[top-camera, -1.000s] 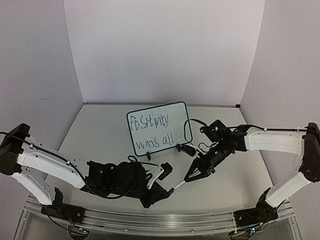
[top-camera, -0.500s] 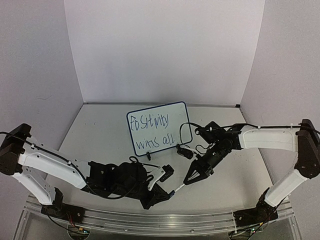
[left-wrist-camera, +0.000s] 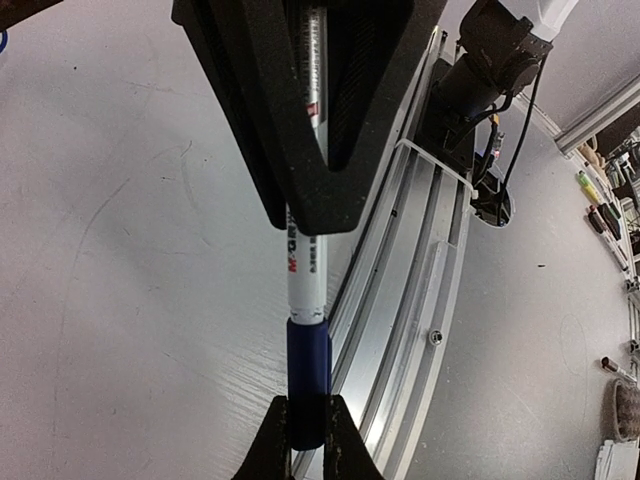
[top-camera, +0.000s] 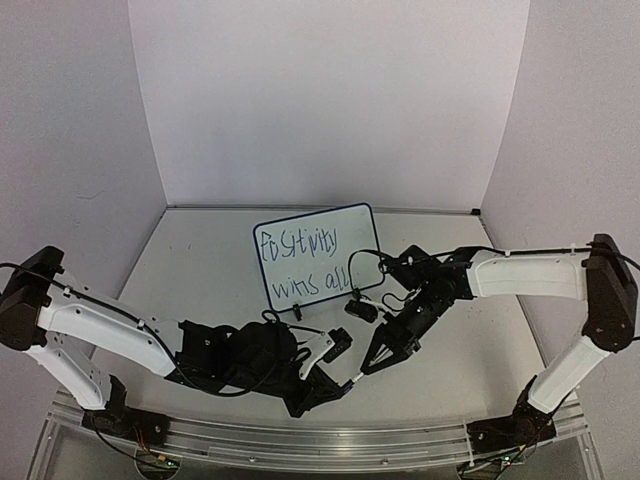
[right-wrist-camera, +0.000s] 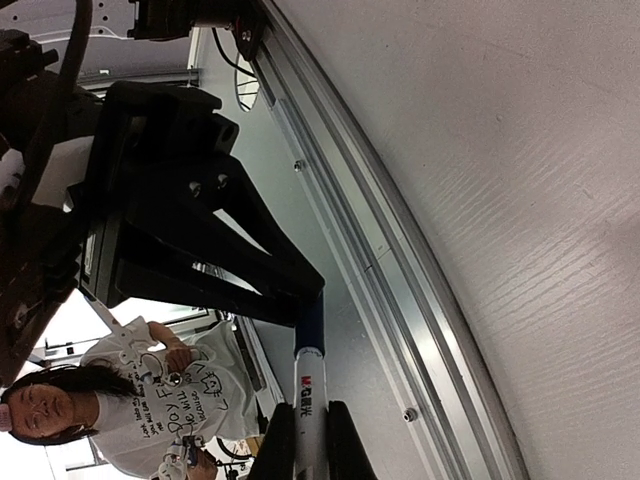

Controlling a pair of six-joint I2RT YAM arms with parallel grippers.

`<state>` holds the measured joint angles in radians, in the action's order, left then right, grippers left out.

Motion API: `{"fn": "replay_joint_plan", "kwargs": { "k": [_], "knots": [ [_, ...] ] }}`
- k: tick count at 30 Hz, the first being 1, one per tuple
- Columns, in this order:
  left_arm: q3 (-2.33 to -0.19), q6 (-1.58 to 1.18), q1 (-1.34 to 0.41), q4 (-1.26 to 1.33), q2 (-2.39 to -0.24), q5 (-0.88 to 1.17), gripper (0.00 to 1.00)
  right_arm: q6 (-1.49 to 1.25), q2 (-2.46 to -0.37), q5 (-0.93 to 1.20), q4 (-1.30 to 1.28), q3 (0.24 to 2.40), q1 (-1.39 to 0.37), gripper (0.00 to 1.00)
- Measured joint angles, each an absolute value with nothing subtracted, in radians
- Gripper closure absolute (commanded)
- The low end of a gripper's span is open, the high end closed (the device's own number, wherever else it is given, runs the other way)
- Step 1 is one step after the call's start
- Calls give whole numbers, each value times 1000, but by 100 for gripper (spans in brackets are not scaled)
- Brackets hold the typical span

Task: Write a sentence on the whiteboard
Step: Insert the whiteboard marker without the cap into the pen cap.

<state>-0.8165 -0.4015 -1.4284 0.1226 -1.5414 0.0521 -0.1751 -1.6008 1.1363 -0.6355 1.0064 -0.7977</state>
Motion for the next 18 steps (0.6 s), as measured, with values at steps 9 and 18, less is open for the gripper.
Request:
{"fn": "replay_joint_plan", "kwargs": {
  "k": [9, 18],
  "knots": [
    [-817, -394, -1429, 121, -1541, 55, 100, -161, -1614, 1135, -644, 1017, -814, 100],
    [-817, -393, -1432, 113, -1536, 60, 100, -152, -1621, 1140, -648, 1021, -823, 100]
  ]
}}
